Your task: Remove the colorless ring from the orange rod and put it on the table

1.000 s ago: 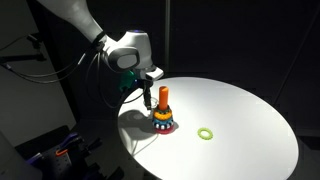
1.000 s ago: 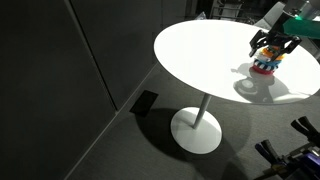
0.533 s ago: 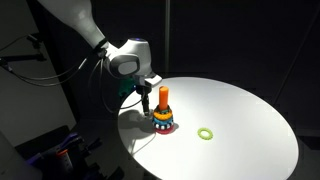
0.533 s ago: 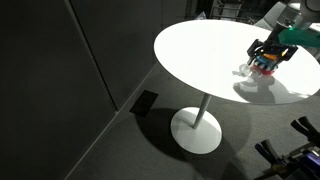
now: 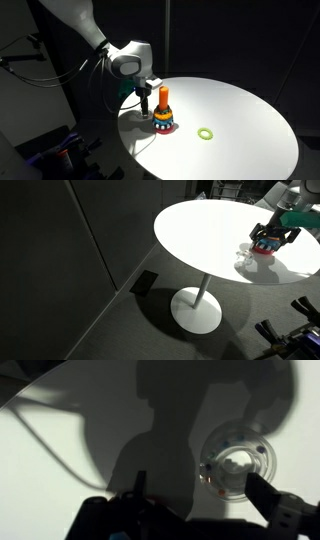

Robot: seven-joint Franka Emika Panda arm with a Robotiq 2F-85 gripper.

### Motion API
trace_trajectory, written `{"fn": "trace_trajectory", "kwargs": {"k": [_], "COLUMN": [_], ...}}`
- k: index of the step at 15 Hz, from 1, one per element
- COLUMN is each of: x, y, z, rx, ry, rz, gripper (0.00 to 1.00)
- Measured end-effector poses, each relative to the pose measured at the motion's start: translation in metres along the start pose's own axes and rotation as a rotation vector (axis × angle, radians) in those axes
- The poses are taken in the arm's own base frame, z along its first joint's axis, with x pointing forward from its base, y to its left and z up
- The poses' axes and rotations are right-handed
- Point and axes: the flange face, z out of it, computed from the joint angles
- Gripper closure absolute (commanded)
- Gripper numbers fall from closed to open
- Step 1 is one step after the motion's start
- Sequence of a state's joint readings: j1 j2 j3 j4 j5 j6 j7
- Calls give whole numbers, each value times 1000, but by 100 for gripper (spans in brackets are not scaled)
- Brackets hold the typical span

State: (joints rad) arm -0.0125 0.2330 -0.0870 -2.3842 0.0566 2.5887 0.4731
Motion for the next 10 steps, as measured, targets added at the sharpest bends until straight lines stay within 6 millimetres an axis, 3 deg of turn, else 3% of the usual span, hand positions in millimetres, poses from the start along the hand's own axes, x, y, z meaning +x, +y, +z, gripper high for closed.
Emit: {"fn": "trace_trajectory", "kwargs": {"k": [5, 10], "x": [8, 12], "y": [6, 7], "z": [-14, -47], "rx": [-69, -85], "ry": [-39, -61], "rz": [-40, -54], "gripper": [0, 0]}}
